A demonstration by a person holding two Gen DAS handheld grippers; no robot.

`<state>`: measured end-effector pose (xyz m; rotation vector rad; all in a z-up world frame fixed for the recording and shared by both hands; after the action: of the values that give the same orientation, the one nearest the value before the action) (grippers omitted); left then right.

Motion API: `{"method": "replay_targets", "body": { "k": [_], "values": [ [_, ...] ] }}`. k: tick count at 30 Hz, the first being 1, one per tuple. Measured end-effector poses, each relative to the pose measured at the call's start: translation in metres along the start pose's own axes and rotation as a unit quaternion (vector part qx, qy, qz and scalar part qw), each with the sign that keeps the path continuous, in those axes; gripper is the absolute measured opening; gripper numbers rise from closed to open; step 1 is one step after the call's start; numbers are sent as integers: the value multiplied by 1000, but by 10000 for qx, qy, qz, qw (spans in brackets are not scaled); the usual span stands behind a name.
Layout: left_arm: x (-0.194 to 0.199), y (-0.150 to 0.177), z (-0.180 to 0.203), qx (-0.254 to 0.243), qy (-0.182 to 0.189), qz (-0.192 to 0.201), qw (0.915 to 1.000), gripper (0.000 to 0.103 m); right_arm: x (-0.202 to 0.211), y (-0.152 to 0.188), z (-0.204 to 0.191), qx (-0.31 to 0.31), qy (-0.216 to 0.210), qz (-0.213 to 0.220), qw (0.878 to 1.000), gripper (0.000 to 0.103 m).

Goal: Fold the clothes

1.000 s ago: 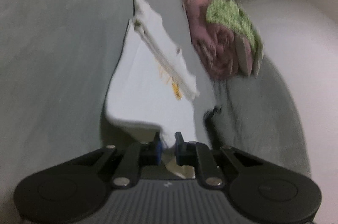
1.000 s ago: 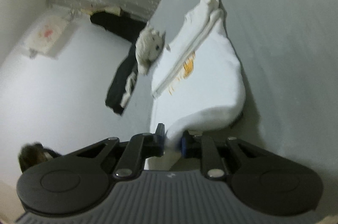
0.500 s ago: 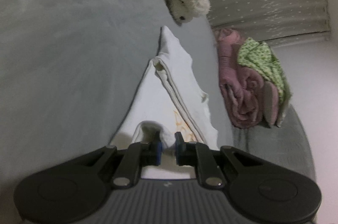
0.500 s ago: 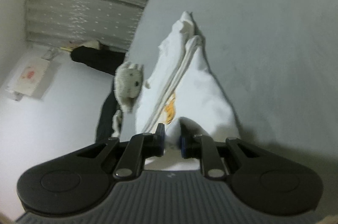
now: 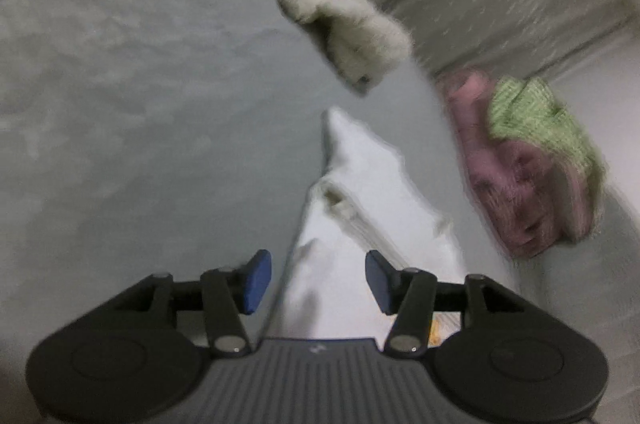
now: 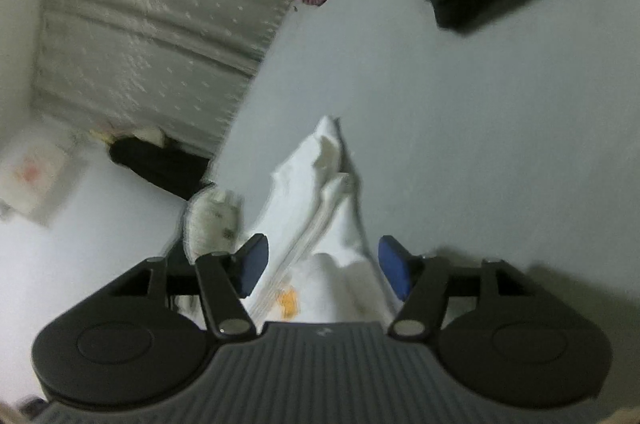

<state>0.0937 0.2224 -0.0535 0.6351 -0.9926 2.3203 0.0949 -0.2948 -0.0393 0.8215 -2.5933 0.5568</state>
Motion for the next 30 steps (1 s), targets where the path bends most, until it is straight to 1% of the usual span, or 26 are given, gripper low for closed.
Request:
{"method": "replay_targets", "body": {
  "k": [2, 5, 7, 9, 11, 12, 13, 14, 15, 16, 18, 20, 21, 22, 23, 24, 25, 27, 30],
  "values": [
    [2, 4, 5, -257, -292, -83, 9992, 52, 4, 8, -7, 384, 393, -66, 9985, 65],
    [4, 7, 15, -553, -386, -67, 9977, 51, 15, 31, -20, 1242, 751, -98, 9894, 65],
    [0, 10, 20, -753, -484, -117, 9959, 51, 17, 48, -30, 1892, 871, -158, 9779, 65],
    [-3, 15, 24, -930, -623, -187, 9935, 49, 15, 62, -37, 2371, 975, -276, 9662, 65],
    [-5, 20, 28, -1074, -770, -256, 9909, 47, 9, 72, -38, 2704, 1146, -471, 9547, 58],
    [-4, 23, 29, -1113, -824, -279, 9900, 47, 7, 74, -35, 2758, 1249, -577, 9513, 56],
    [-2, 25, 30, -1155, -871, -297, 9890, 47, 5, 75, -31, 2731, 1349, -678, 9501, 51],
    [0, 28, 31, -1192, -907, -310, 9882, 47, -1, 74, -29, 2687, 1427, -722, 9499, 48],
    [3, 30, 31, -1222, -911, -327, 9878, 47, -3, 72, -27, 2644, 1487, -741, 9500, 47],
    [6, 32, 30, -1252, -916, -343, 9873, 47, -2, 69, -24, 2594, 1505, -736, 9511, 42],
    [10, 36, 29, -1296, -898, -380, 9868, 47, 2, 64, -17, 2510, 1356, -705, 9559, 38],
    [14, 39, 27, -1327, -864, -418, 9865, 46, 4, 60, -15, 2424, 1131, -685, 9611, 20],
    [13, 41, 28, -1338, -871, -428, 9862, 37, 6, 57, -13, 2348, 1001, -681, 9645, 20],
    [12, 43, 30, -1360, -881, -448, 9858, 30, 7, 54, -11, 2239, 873, -684, 9683, 15],
    [12, 44, 30, -1383, -882, -468, 9853, 18, 9, 51, -10, 2117, 745, -689, 9720, 14],
    [13, 45, 31, -1411, -883, -441, 9851, 12, 11, 47, -9, 1959, 573, -701, 9764, 14],
    [14, 45, 31, -1440, -883, -413, 9848, 9, 13, 43, -9, 1800, 375, -713, 9804, 13],
    [17, 45, 32, -1499, -880, -356, 9841, 6, 18, 34, -9, 1566, 10, -728, 9850, 12],
    [23, 45, 34, -1588, -829, -255, 9835, 6, 20, 18, -3, 992, -580, -870, 9896, 11]
  ]
}}
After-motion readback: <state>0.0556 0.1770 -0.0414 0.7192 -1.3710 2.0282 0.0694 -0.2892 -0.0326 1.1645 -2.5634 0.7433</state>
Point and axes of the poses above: each gripper's, at about its wrist camera, not at the fingertips, and x roughly against the way its jaws point, z to its right, y to its underside, the point moved 2 cm from there along -x, roughly the way its jaws point, and after that the axes turned 7 degrees about -x, right-handed, at the moved point
